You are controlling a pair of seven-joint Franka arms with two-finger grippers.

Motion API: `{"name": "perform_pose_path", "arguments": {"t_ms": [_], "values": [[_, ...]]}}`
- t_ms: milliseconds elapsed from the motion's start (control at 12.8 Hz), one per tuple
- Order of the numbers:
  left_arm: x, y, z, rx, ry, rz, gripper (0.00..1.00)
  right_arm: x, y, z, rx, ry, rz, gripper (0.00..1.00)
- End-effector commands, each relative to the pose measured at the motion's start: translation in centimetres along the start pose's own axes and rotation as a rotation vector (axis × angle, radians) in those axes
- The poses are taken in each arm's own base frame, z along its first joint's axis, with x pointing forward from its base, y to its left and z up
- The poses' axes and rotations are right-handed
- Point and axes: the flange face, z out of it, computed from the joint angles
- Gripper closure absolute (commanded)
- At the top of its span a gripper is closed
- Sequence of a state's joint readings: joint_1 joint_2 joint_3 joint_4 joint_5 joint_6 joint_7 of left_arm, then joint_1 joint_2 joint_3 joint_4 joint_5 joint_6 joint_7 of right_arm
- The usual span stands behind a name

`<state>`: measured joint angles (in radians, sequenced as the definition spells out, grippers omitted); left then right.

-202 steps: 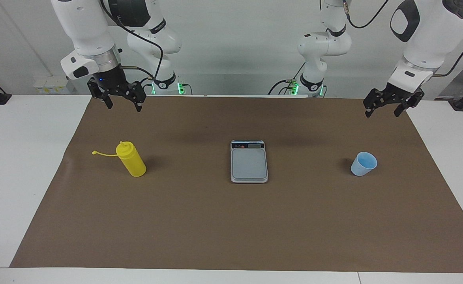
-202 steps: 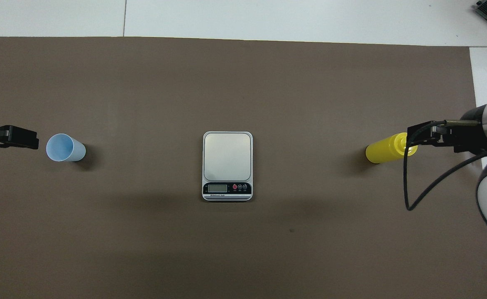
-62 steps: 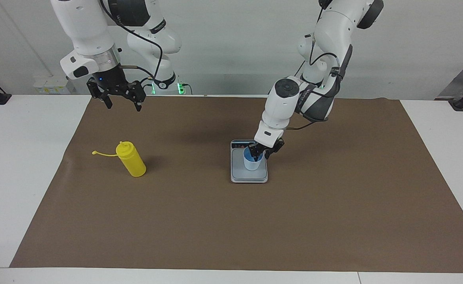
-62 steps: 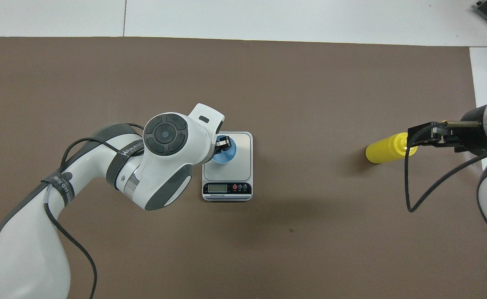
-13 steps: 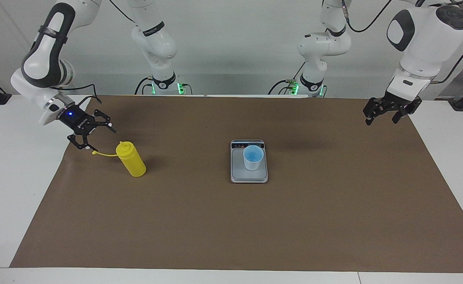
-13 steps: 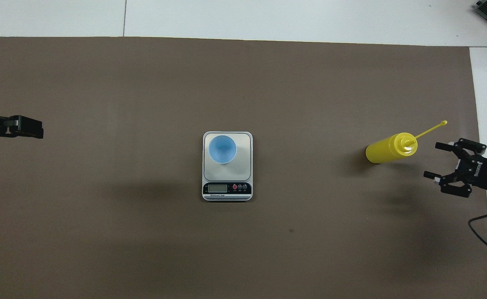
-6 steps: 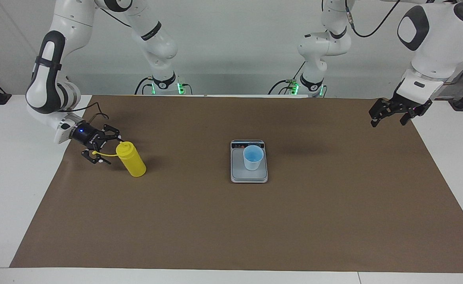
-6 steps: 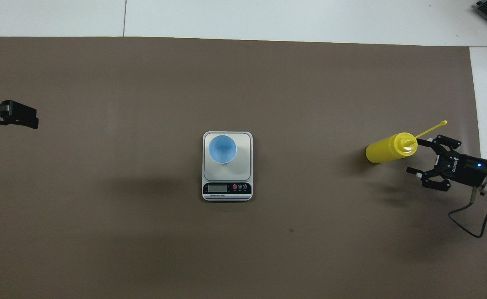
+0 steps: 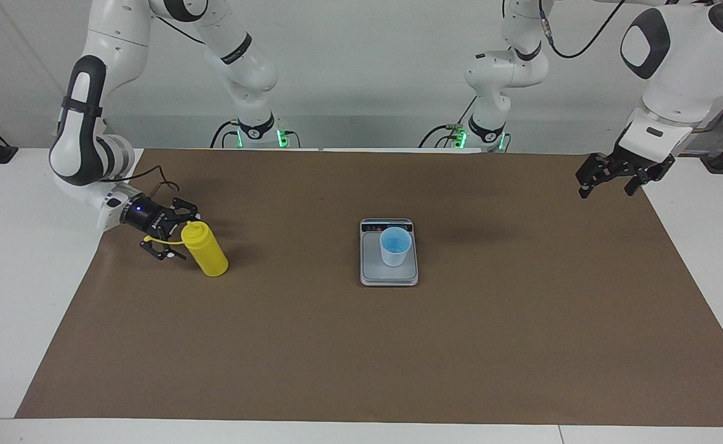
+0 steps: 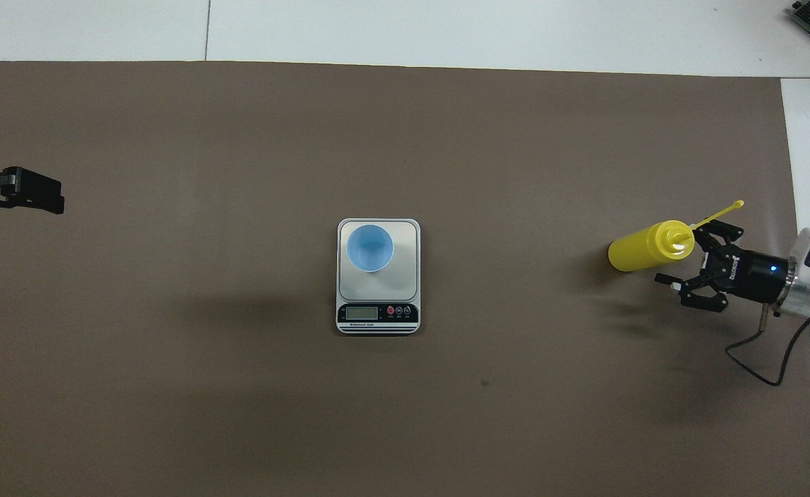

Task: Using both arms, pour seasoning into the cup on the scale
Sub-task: 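Open the right gripper and close it around the yellow bottle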

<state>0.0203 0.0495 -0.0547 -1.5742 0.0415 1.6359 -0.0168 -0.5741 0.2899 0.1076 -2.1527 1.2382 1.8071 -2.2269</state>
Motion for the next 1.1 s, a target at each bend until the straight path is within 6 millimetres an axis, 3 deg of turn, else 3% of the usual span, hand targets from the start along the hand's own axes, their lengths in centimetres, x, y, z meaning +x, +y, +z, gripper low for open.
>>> {"name": "perform_pose_path", "arguments": {"t_ms": [0, 391, 626, 782, 1017], "values": [[-0.1, 0.2, 0.2, -0.012, -0.017, 0.011, 0.00, 0.3, 0.0, 1.5, -0.012, 0.034, -0.016, 0.00], [-0.5, -0.3, 0.0, -0.011, -0.017, 0.003, 0.00, 0.2, 0.2, 1.7, -0.034, 0.019, -0.015, 0.00], [-0.7, -0.6, -0.1, -0.011, -0.025, -0.003, 0.00, 0.4, 0.2, 2.0, -0.027, 0.019, -0.017, 0.52], [-0.9, -0.7, -0.3, -0.011, -0.022, -0.005, 0.00, 0.5, 0.2, 2.1, -0.029, 0.032, -0.010, 0.69], [-0.9, -0.7, -0.4, -0.011, -0.021, -0.005, 0.00, 1.5, 0.3, 2.3, -0.022, 0.034, 0.003, 0.71]]}}
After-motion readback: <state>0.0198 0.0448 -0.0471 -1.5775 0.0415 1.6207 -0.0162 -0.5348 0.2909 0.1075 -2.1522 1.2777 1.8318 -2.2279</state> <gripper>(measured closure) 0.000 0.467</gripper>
